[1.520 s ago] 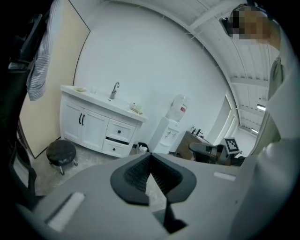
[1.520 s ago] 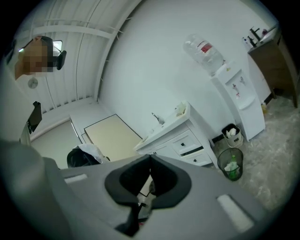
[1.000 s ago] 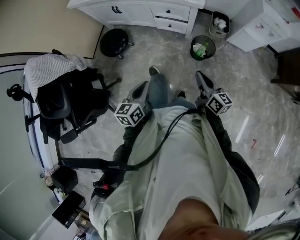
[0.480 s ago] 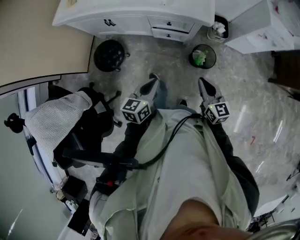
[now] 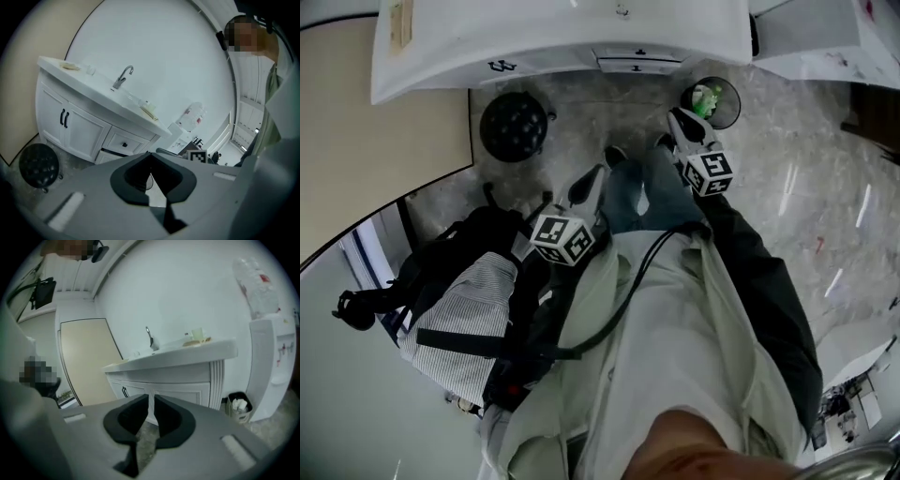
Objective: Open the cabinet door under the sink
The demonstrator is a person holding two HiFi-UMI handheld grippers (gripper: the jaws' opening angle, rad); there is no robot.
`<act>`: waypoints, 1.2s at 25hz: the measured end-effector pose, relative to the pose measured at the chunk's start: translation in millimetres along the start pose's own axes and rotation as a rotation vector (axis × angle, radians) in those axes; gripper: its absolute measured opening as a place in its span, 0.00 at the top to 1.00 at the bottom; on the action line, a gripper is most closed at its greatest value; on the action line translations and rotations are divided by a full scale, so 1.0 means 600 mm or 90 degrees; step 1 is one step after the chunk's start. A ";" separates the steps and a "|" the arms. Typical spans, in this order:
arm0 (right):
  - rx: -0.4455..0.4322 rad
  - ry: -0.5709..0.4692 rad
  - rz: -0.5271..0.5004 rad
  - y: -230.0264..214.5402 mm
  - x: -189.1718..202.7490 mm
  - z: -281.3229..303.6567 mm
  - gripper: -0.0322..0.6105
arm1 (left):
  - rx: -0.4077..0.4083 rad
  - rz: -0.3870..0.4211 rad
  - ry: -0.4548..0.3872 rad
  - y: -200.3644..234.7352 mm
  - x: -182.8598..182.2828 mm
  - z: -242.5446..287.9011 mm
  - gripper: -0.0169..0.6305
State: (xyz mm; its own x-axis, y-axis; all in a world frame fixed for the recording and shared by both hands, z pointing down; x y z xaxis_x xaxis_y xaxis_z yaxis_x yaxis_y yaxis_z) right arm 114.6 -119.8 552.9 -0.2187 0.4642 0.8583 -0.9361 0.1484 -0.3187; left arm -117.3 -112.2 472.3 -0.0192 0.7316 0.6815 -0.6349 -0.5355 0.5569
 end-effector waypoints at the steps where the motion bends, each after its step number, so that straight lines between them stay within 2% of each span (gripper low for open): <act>1: 0.012 0.008 0.018 -0.012 0.015 0.023 0.91 | 0.003 -0.013 0.012 0.007 0.012 0.004 0.96; 3: 0.036 0.025 0.024 -0.039 0.038 0.074 0.86 | 0.001 -0.032 0.028 0.023 0.027 0.021 0.96; 5: 0.053 0.040 0.025 -0.072 0.057 0.130 0.73 | -0.014 -0.042 0.025 0.040 0.029 0.041 0.96; 6: 0.062 0.045 0.032 -0.088 0.066 0.156 0.71 | -0.025 -0.046 0.021 0.048 0.029 0.047 0.96; 11: 0.090 0.102 0.062 -0.146 0.126 0.279 0.71 | -0.085 -0.093 0.015 0.071 0.042 0.040 0.96; 14: 0.135 0.134 0.066 -0.175 0.148 0.333 0.71 | -0.102 -0.109 0.016 0.081 0.049 0.039 0.96; 17: 0.179 0.123 0.076 -0.201 0.143 0.359 0.71 | -0.118 -0.121 0.016 0.086 0.050 0.039 0.96; 24: 0.213 0.099 0.113 -0.201 0.138 0.365 0.71 | -0.133 -0.144 0.025 0.095 0.070 0.030 0.96; 27: 0.200 0.099 0.105 -0.192 0.133 0.371 0.71 | -0.130 -0.143 0.026 0.099 0.071 0.029 0.96; 30: 0.182 0.089 0.069 -0.187 0.121 0.374 0.71 | -0.127 -0.141 0.031 0.098 0.075 0.029 0.96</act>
State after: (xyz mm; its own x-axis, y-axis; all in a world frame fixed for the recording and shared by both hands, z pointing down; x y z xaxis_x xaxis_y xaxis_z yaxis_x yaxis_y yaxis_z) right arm 142.0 -299.0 741.2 -0.3003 0.5820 0.7557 -0.9531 -0.1510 -0.2624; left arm -141.9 -118.2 544.1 0.1026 0.8433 0.5276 -0.7674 -0.2703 0.5814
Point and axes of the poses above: the fingertips, and each gripper's own axes: z forward along the fingers, y to its left, x out of its underside, the point moved 4 cm from there along -z, backward along the fingers, and after that the axes turned 3 degrees about -x, right-handed, at the moved point
